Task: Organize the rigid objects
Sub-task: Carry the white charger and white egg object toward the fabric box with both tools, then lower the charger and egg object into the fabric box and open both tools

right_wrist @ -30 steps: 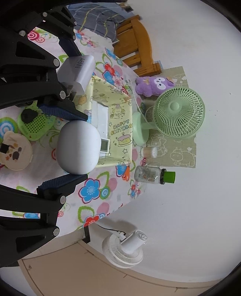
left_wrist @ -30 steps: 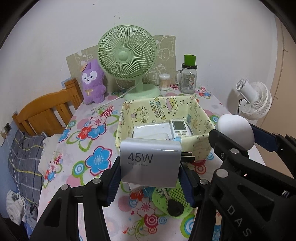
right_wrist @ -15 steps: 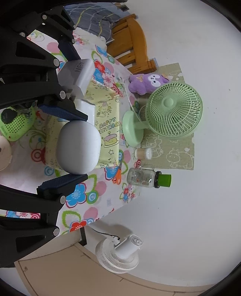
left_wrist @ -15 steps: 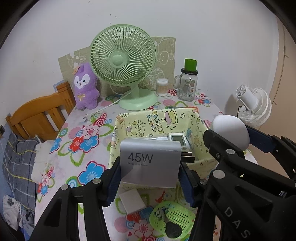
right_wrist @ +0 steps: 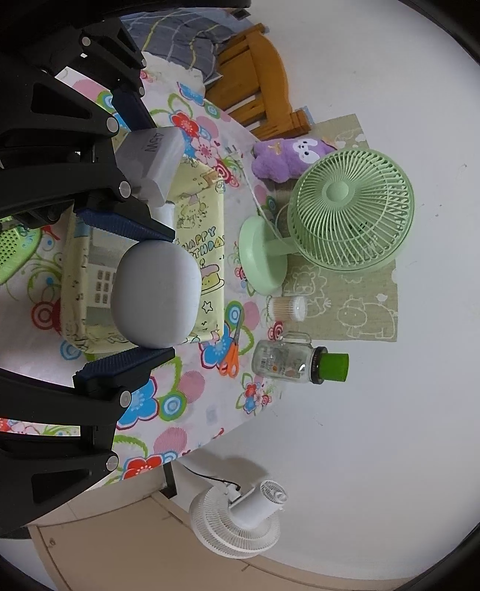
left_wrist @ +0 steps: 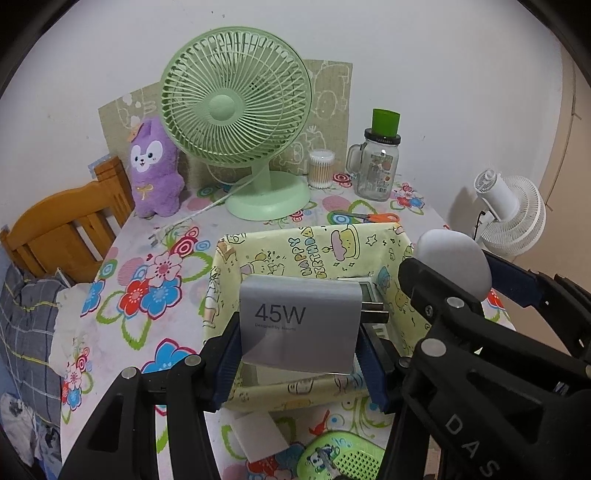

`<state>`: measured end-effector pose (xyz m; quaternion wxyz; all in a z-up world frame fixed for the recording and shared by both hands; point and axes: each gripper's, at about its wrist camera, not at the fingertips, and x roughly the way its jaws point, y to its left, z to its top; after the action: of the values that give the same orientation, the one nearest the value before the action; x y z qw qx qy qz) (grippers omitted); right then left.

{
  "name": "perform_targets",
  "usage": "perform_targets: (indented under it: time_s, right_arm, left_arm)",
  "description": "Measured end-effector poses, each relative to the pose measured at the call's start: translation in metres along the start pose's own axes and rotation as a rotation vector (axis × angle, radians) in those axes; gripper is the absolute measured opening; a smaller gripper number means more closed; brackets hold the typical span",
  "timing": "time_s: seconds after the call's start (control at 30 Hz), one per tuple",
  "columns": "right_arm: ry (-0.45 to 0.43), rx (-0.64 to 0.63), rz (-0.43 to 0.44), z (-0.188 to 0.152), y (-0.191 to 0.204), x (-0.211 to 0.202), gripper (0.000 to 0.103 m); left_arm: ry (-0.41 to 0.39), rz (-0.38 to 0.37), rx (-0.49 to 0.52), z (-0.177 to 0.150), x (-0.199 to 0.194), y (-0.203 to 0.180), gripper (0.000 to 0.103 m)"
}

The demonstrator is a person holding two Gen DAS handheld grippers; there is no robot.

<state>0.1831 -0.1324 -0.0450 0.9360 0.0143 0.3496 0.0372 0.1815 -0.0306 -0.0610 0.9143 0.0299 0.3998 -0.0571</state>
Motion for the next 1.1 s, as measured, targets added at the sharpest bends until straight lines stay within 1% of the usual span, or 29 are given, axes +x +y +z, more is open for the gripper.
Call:
perform_targets:
  time_s: [0.33, 0.4, 0.5, 0.7, 0.87, 0.9, 0.93, 0.97, 1.0, 1.1]
  right_arm:
    - [0.053, -0.001, 0.013, -0.003, -0.001, 0.032, 0.058]
    - [0.059, -0.010, 0.012, -0.003, 0.000, 0.037, 0.058]
    - [0.065, -0.021, 0.008, -0.004, 0.001, 0.042, 0.058]
    - [0.091, -0.031, 0.021, -0.009, 0.003, 0.054, 0.058]
    - [0.099, -0.039, 0.024, -0.011, 0.003, 0.060, 0.058]
    - [0.101, -0.040, 0.027, -0.011, 0.003, 0.061, 0.058]
    - [0.101, -0.041, 0.030, -0.011, 0.003, 0.062, 0.058]
    - [0.101, -0.042, 0.036, -0.011, 0.004, 0.062, 0.058]
    - [0.102, -0.043, 0.044, -0.011, 0.004, 0.062, 0.058]
    - [0.100, -0.048, 0.063, -0.011, 0.006, 0.062, 0.058]
  left_arm:
    - [0.050, -0.004, 0.006, -0.001, 0.030, 0.004, 0.059]
    - [0.063, -0.014, -0.005, -0.002, 0.037, 0.006, 0.057]
    - [0.093, -0.032, -0.020, -0.004, 0.047, 0.009, 0.057]
    - [0.111, -0.038, -0.027, -0.010, 0.056, 0.011, 0.057]
    - [0.091, -0.027, -0.014, -0.011, 0.055, 0.011, 0.058]
    - [0.089, -0.022, -0.011, -0.011, 0.054, 0.010, 0.060]
    - [0.080, -0.015, -0.008, -0.011, 0.052, 0.010, 0.067]
    - [0.075, -0.014, -0.005, -0.010, 0.051, 0.010, 0.070]
    - [0.071, -0.014, -0.001, -0.010, 0.049, 0.010, 0.076]
    - [0.064, -0.021, 0.013, -0.011, 0.044, 0.009, 0.083]
